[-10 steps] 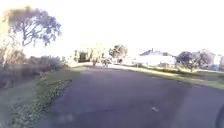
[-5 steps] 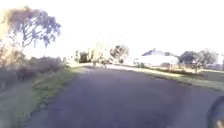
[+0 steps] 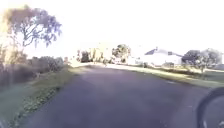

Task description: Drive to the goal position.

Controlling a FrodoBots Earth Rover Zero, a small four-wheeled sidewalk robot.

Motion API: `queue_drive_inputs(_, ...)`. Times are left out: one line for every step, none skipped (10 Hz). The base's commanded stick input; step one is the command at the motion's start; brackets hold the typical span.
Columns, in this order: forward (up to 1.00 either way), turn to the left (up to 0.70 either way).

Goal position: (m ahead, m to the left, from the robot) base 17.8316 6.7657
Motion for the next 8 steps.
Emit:
queue_drive_inputs(1.0,0.11)
queue_drive_inputs(1.0,0.0)
queue_drive_inputs(1.0,0.0)
queue_drive_inputs(1.0,0.0)
queue_drive_inputs(1.0,0.0)
queue_drive_inputs(1.0,0.0)
queue_drive_inputs(1.0,0.0)
queue_drive_inputs(1.0,0.0)
